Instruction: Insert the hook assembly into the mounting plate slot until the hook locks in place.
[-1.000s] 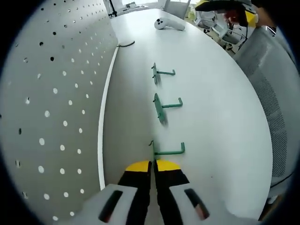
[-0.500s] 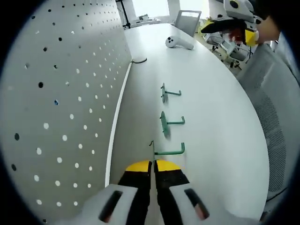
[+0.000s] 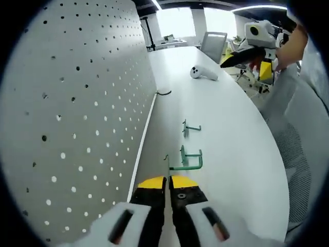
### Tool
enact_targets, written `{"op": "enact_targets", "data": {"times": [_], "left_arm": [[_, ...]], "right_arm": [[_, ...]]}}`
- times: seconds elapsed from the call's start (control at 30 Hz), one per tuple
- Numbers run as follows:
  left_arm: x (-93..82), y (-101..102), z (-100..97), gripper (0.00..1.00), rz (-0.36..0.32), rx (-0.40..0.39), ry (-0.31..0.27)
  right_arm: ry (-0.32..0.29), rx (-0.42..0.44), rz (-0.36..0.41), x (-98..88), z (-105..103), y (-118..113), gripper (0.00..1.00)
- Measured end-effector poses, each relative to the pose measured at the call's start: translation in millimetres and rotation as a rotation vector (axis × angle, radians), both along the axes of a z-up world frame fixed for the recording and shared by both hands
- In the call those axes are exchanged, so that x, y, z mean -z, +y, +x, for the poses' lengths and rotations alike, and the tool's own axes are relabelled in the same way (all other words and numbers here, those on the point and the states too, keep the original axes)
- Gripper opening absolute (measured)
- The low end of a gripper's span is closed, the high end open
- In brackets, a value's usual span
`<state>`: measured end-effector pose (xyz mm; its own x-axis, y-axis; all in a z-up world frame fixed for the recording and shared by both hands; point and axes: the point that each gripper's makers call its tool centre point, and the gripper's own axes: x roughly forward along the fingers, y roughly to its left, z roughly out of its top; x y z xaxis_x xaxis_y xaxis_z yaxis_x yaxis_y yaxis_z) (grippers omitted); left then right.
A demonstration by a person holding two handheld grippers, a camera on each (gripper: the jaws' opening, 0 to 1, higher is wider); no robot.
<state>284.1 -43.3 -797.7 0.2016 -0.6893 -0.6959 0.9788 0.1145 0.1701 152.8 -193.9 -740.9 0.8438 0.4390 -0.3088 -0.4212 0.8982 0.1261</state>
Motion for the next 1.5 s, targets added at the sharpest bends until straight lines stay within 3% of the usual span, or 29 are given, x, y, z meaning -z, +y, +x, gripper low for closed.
{"op": "enact_targets", "data": {"times": [0.37,0.7,0.93,1.1,1.5], "left_arm": [[-34.8,1.1,-0.8,0.03,-0.127,-0.086,-0.010],[-64.2,2.5,-12.4,0.02,-0.207,-0.108,-0.047],[-90.2,4.9,-20.9,0.03,-0.314,-0.152,-0.056],[-95.6,12.2,-25.6,0.03,-0.336,-0.179,-0.073],[-119.2,23.5,-40.0,0.03,-0.478,-0.267,-0.076]], "right_arm": [[-0.017,-0.005,0.011,-4.4,0.7,1.5,0.60],[-0.028,-0.006,0.011,-7.3,0.2,2.0,0.60],[-0.035,-0.009,0.014,-9.8,-0.3,2.8,0.60],[-0.037,-0.020,0.010,-11.7,-0.9,6.0,0.59],[-0.033,-0.021,0.009,-12.9,-1.6,7.4,0.59]]}}
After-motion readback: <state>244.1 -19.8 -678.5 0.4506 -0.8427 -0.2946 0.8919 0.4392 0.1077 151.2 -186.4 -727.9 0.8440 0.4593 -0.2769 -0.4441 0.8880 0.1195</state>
